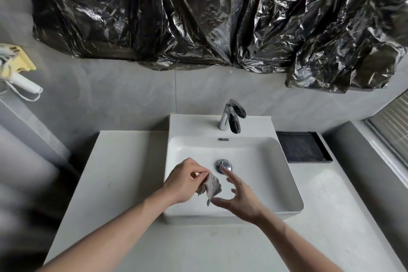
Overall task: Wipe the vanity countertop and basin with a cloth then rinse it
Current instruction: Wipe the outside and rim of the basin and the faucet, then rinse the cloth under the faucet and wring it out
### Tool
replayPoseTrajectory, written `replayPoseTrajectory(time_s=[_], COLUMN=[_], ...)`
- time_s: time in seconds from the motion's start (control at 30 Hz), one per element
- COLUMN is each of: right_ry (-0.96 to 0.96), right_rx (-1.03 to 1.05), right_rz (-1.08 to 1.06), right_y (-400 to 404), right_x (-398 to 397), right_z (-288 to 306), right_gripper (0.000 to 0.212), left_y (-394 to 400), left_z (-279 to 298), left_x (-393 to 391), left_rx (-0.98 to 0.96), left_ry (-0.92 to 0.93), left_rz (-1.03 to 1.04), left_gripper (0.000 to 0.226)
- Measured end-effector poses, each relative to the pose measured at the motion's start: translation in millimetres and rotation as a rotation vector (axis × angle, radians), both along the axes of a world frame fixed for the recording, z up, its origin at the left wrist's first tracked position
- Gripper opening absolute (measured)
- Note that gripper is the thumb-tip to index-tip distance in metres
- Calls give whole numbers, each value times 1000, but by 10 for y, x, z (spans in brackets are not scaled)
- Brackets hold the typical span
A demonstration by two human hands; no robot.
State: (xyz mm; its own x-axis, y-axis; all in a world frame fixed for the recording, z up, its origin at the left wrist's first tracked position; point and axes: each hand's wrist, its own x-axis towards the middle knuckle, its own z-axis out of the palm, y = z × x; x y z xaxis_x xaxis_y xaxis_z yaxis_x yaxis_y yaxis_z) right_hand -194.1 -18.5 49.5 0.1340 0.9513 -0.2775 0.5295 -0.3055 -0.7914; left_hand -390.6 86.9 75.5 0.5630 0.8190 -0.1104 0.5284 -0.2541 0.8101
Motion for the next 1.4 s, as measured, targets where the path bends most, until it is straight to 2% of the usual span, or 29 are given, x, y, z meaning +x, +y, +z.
replayPoseTrajectory(time_s=[0.03, 0.07, 0.13, 0.17, 0.23, 0.3, 0.37, 0.43, 0.53, 0.63, 0.73, 0.8, 0.9, 1.0, 1.03, 1.1, 1.17, 1.23, 1.27, 1.33, 1.4], right_ry=[4, 19, 39, 52, 104, 151, 89, 77, 141, 202, 277, 412, 610, 572, 533, 482, 491, 505, 506, 470, 342], right_rx=[1, -4, 15, 26, 9, -35, -51, -31, 15, 33, 94, 93, 46, -23, -45, -108, -203, -294, -329, -387, -418], right_rz=[20, 41, 101, 127, 112, 80, 102, 141, 251, 350, 274, 190, 223, 238, 220, 154, 135, 255, 339, 458, 459], right_y=[52, 100, 155, 170, 181, 185, 204, 230, 279, 345, 379, 367, 376, 419, 434, 474, 536, 605, 642, 734, 837], right_x=[15, 39, 104, 152, 302, 477, 646, 755, 864, 982, 1109, 1154, 1120, 1099, 1113, 1168, 1230, 1257, 1258, 1234, 1190], right_z=[50, 109, 234, 303, 389, 455, 489, 575, 781, 892, 831, 782, 761, 804, 820, 842, 890, 971, 1024, 1106, 1118], right_gripper=[95, 78, 23, 5, 16, 19, 17, 22, 28, 19, 10, 33, 44, 43, 37, 33, 30, 15, 18, 30, 36], left_y=[-29, -53, -78, -83, -82, -83, -115, -199, -365, -426, -433, -464, -555, -517, -482, -422, -404, -363, -315, -177, -46], left_z=[42, 96, 189, 226, 255, 228, 235, 288, 431, 520, 544, 579, 682, 704, 713, 768, 832, 888, 884, 864, 861], left_x=[98, 192, 338, 386, 440, 456, 486, 561, 764, 968, 1095, 1179, 1328, 1336, 1294, 1193, 1133, 1140, 1152, 1184, 1236], left_rx=[-21, -50, -69, -55, 5, 63, 78, 50, -33, -44, -134, -190, -340, -215, -106, 242, 524, 601, 639, 706, 744], left_ry=[-31, -71, -139, -160, -170, -109, 13, 53, -44, -87, -277, -411, -550, -321, -210, 0, 163, 311, 375, 476, 557], left_rz=[-2, 4, 41, 74, 149, 197, 206, 199, 142, 152, 325, 439, 476, 345, 325, 286, 72, -180, -263, -310, -285], left_gripper=[19, 19, 20, 21, 23, 25, 26, 30, 43, 24, 8, 2, 11, 19, 21, 20, 44, 66, 71, 71, 66])
